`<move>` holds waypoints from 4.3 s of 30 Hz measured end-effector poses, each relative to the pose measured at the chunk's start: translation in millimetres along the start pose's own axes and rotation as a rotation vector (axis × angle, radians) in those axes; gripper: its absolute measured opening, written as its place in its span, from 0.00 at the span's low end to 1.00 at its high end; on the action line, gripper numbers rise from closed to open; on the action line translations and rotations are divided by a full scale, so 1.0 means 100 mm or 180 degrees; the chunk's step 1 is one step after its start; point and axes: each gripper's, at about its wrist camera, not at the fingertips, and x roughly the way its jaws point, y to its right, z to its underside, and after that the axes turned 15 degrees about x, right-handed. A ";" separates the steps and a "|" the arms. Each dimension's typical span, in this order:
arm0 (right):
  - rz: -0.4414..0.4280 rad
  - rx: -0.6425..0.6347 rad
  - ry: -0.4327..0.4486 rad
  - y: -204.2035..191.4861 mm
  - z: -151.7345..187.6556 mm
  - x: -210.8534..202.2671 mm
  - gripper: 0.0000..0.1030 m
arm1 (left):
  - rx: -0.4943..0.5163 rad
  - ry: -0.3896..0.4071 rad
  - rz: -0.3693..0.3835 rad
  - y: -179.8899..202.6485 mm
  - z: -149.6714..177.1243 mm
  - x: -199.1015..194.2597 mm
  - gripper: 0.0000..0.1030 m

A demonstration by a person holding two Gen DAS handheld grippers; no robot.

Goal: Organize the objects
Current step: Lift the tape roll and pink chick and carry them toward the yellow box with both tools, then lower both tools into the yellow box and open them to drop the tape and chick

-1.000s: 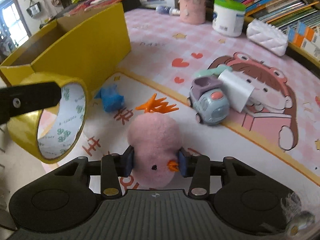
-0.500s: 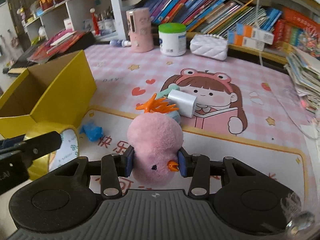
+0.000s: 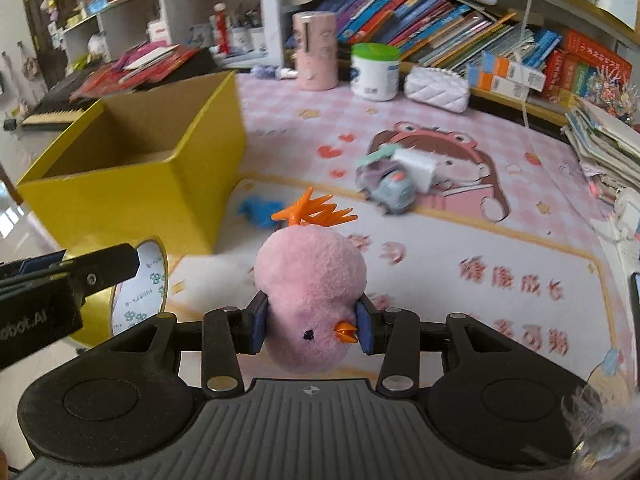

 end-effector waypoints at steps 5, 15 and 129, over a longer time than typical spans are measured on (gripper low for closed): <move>-0.0077 -0.0103 -0.0050 -0.34 0.26 -0.10 0.39 | -0.0107 -0.0063 -0.0116 -0.31 0.23 -0.22 0.36; -0.0330 -0.0158 -0.0152 -0.89 0.69 -0.22 0.39 | -0.0143 -0.0101 -0.0352 -0.75 0.57 -0.66 0.36; -0.0681 -0.0853 0.0420 -1.46 -0.41 0.47 0.78 | -0.0406 0.0317 -0.0936 -1.14 -0.30 0.03 0.83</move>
